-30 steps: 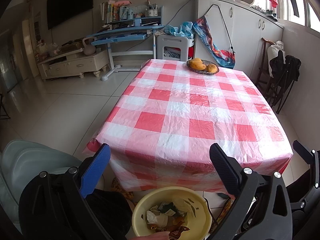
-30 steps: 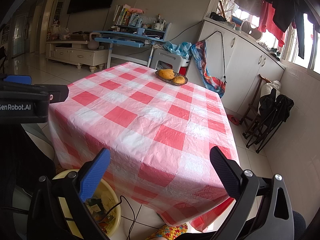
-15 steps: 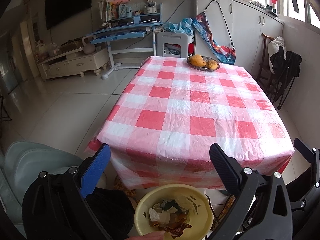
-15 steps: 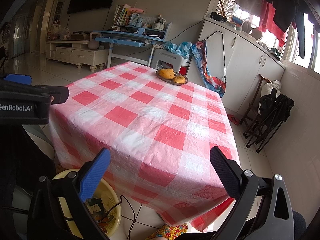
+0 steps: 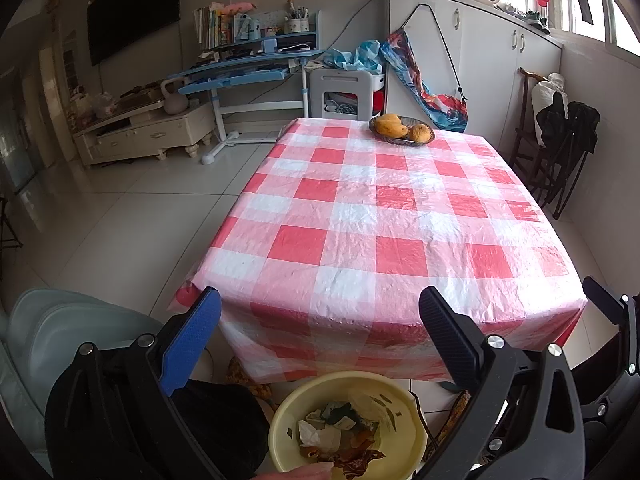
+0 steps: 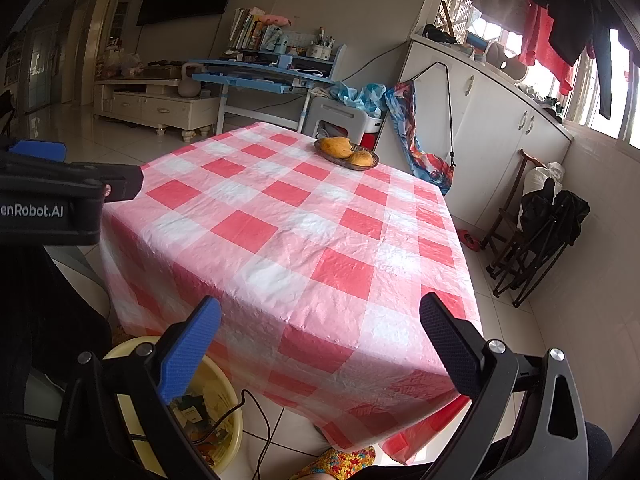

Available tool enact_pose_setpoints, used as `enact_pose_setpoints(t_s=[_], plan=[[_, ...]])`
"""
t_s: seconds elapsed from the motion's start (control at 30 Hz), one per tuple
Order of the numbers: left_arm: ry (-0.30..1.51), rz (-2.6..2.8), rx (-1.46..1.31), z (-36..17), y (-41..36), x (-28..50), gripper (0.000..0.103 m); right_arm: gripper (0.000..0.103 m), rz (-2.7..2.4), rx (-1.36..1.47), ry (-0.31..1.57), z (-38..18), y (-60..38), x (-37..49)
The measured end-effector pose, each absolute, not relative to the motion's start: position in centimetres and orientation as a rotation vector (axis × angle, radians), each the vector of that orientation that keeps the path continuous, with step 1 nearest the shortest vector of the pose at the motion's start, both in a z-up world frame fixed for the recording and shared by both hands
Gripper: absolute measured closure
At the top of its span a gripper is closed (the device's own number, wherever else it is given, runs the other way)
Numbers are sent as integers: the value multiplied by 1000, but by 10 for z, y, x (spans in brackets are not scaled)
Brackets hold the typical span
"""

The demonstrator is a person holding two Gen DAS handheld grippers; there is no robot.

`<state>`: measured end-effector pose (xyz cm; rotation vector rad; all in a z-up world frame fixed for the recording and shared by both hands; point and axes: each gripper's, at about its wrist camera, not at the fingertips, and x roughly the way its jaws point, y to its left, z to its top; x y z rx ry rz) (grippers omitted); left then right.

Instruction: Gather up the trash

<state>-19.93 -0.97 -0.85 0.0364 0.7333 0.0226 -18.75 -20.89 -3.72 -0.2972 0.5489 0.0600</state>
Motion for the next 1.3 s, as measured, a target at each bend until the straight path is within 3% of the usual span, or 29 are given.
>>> enact_pose_setpoints(t_s=[1.3], plan=[[695,46,12,-10,0,-195,7,8,70,-349,549,-37,-201,-191]])
